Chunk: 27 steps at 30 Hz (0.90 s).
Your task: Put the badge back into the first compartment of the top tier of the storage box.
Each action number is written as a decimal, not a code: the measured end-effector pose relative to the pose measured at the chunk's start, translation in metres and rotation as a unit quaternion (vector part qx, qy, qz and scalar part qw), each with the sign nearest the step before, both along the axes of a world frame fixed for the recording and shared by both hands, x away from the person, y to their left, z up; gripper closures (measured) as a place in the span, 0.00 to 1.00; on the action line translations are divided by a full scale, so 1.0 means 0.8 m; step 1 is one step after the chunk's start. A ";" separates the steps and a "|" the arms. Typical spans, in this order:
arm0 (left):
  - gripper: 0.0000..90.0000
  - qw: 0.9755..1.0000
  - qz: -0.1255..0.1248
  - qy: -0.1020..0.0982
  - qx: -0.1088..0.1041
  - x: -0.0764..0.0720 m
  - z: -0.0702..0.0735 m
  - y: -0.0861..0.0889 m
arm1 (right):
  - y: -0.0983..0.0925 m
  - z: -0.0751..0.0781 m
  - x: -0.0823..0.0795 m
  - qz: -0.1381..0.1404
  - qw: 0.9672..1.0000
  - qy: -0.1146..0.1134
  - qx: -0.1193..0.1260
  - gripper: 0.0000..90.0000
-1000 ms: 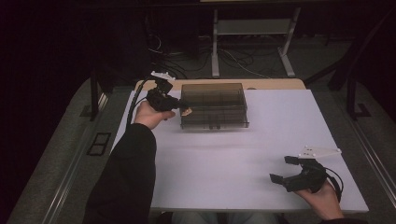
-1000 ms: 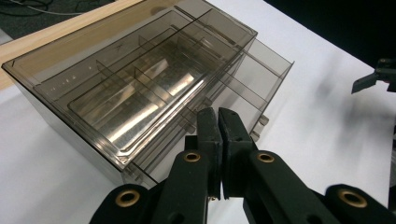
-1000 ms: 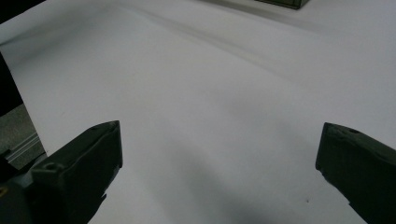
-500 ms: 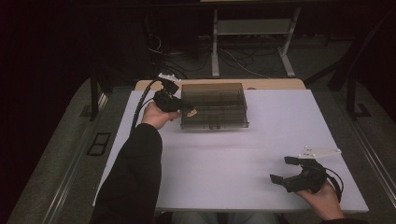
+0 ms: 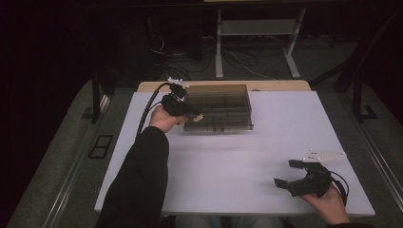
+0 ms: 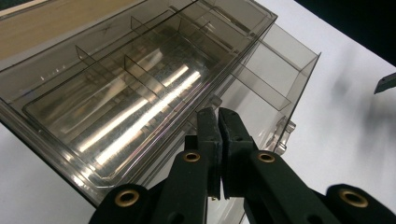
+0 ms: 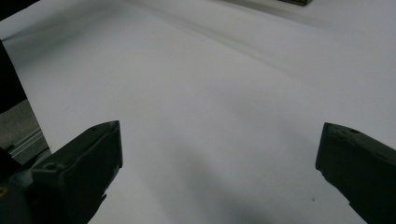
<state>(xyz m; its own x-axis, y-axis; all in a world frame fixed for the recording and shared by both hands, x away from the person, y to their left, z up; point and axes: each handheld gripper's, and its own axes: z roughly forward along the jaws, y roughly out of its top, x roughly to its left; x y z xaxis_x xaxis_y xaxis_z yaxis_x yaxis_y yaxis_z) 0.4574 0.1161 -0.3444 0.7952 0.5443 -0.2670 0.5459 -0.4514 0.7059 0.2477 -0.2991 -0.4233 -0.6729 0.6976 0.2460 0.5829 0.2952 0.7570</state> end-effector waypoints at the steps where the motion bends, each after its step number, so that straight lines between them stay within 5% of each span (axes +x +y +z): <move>1: 0.97 1.000 0.002 0.001 -0.001 0.001 -0.001 -0.001 | 0.000 0.000 0.000 0.000 1.000 0.000 0.000 0.00; 20: 0.96 1.000 0.005 0.017 0.005 0.005 -0.020 0.000 | 0.002 -0.001 0.000 0.003 1.000 0.002 -0.003 0.00; 27: 0.88 1.000 -0.001 0.019 -0.004 0.001 -0.016 -0.001 | 0.001 0.000 -0.001 0.003 1.000 0.000 0.000 0.00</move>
<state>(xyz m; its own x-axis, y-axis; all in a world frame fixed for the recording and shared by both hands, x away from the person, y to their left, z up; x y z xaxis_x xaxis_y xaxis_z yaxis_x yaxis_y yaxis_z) 0.4585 0.1156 -0.3574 0.7852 0.5407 -0.3018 0.5720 -0.4467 0.6879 0.2467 -0.2980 -0.4234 -0.6770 0.6938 0.2456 0.5808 0.2985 0.7573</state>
